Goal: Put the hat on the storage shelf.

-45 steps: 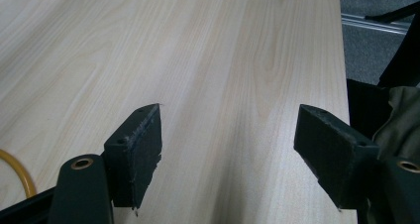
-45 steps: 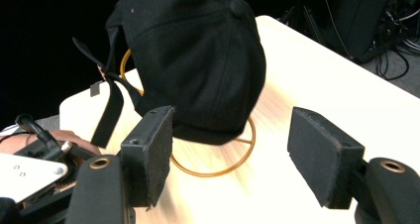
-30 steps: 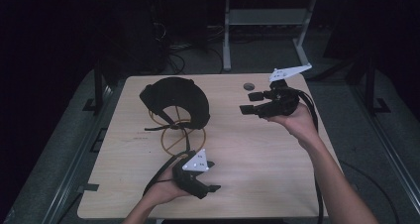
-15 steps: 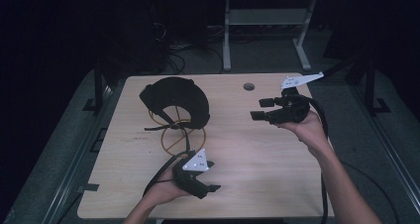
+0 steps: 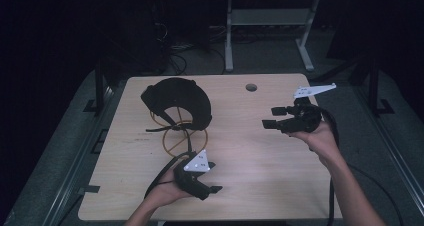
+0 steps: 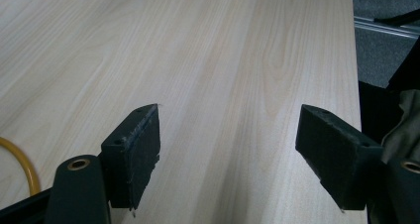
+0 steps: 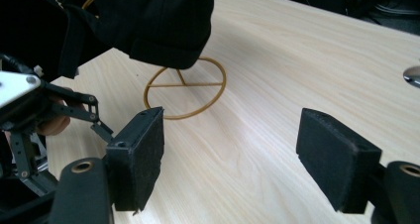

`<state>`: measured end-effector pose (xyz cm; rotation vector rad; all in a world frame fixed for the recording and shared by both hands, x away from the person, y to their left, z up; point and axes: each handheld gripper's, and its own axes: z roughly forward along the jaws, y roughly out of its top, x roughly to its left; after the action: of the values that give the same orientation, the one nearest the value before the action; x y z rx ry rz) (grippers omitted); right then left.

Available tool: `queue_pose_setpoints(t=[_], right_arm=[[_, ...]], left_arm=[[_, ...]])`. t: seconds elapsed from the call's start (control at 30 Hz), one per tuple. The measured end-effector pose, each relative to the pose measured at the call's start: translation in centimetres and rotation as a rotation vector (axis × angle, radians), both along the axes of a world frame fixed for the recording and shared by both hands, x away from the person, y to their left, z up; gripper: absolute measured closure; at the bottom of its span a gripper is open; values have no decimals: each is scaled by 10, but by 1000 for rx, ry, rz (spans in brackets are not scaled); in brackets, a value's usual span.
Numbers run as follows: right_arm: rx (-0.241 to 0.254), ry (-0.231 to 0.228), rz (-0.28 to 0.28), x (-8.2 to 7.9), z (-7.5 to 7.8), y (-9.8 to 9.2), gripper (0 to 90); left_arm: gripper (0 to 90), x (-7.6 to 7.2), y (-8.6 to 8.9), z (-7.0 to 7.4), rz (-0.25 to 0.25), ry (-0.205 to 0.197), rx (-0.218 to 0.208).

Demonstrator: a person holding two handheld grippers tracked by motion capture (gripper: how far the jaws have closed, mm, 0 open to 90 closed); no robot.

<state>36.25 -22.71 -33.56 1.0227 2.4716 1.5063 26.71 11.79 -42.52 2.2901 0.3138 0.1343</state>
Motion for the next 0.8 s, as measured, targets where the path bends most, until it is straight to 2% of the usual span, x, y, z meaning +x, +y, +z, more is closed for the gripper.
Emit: queue_pose_setpoints(t=[0.8], right_arm=[[11,48,-66,-30,-39,-44,228]], left_arm=[[232,1,3,-1,15,3,-9]])
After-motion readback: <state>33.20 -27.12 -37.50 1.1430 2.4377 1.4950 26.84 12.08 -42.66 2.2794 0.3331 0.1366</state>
